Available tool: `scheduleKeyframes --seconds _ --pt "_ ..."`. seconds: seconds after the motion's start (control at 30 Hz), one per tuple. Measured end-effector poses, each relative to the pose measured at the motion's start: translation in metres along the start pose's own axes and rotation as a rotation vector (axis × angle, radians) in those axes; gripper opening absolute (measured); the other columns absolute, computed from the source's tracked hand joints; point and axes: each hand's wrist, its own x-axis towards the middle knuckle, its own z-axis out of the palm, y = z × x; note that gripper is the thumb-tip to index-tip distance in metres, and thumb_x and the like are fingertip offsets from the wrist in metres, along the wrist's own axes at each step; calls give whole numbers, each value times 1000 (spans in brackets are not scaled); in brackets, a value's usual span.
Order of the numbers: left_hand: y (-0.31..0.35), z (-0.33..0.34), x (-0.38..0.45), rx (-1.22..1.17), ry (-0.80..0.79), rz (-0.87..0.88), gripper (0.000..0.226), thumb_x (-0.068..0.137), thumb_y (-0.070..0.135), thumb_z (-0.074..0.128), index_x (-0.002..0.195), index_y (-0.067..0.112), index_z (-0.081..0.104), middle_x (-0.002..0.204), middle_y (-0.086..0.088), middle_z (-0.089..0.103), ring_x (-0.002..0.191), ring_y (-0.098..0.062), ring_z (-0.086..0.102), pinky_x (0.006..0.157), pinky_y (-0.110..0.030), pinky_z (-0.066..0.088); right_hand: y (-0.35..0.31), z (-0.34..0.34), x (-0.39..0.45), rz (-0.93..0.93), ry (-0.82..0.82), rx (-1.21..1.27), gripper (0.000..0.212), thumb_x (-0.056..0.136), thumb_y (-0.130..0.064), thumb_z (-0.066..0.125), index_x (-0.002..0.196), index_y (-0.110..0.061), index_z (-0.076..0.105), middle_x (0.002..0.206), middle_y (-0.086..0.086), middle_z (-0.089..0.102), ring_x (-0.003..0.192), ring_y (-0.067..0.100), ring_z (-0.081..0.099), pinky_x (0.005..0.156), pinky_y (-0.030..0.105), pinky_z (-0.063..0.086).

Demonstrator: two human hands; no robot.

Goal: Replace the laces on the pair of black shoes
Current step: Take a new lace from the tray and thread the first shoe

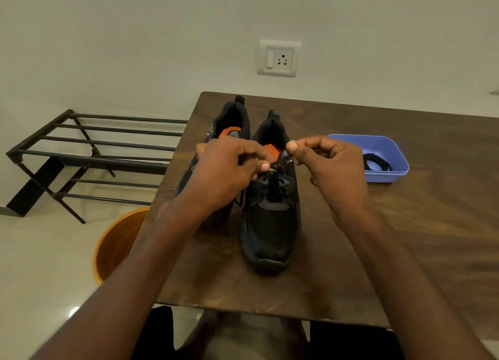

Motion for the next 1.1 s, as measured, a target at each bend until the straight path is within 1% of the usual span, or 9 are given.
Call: scheduleKeyframes --seconds 0.07,0.13,0.3,0.47,0.53,0.63,0.73,0.93,1.1 --pt "-9 -3 1 150 21 -43 9 93 35 70 99 39 76 94 19 74 93 3 65 102 -47 48 4 -7 3 36 52 -24 12 91 -21 77 99 -13 78 84 -5 76 68 -7 64 59 10 47" --pt "-9 -1 2 169 37 -21 14 90 47 69 102 41 74 101 23 72 104 1 63 105 -53 44 7 -9 3 48 58 -38 10 93 -19 74 102 -16 78 87 -6 76 72 -8 64 61 10 48" --pt "9 16 1 -73 146 69 16 93 24 75 108 18 76 97 13 73 92 1 68 86 -19 56 3 9 -1 -69 -98 -86 14 97 -8 68 106 -14 77 93 -8 76 81 -5 69 63 9 50" --pt "2 27 3 -178 209 -92 6 97 12 69 100 16 72 84 6 71 75 -3 69 67 -12 53 10 20 -2 -8 66 37 14 95 -6 70 107 -11 75 92 -3 76 80 1 72 62 11 51" --pt "-2 29 4 -203 227 -117 9 99 10 65 103 15 71 82 5 70 68 -4 68 60 -13 52 17 20 1 -39 87 -110 20 96 -4 67 109 -17 75 100 -9 74 89 -1 70 70 14 55" --pt "-4 34 3 -99 310 -32 15 99 13 65 109 16 75 89 7 73 78 -4 69 71 -18 58 30 20 6 -187 3 -522 48 90 9 61 122 -24 72 124 -6 62 110 3 56 90 18 51" --pt "-5 40 9 26 349 78 16 100 21 67 109 16 78 92 7 76 80 -1 69 76 -19 58 39 22 9 -249 -84 -659 58 83 15 63 128 -20 70 130 3 55 111 8 50 88 19 48" --pt "-7 44 17 143 297 121 13 96 19 71 106 18 79 76 23 59 65 13 55 70 -3 44 49 17 16 -194 30 -479 36 92 5 65 107 -26 74 117 -7 65 99 8 66 85 28 60" --pt "-5 42 18 207 192 174 14 95 18 72 108 20 79 86 15 64 73 4 54 76 -6 42 52 14 18 -111 109 -270 29 92 1 69 95 -27 77 105 -5 72 96 8 71 85 37 62"
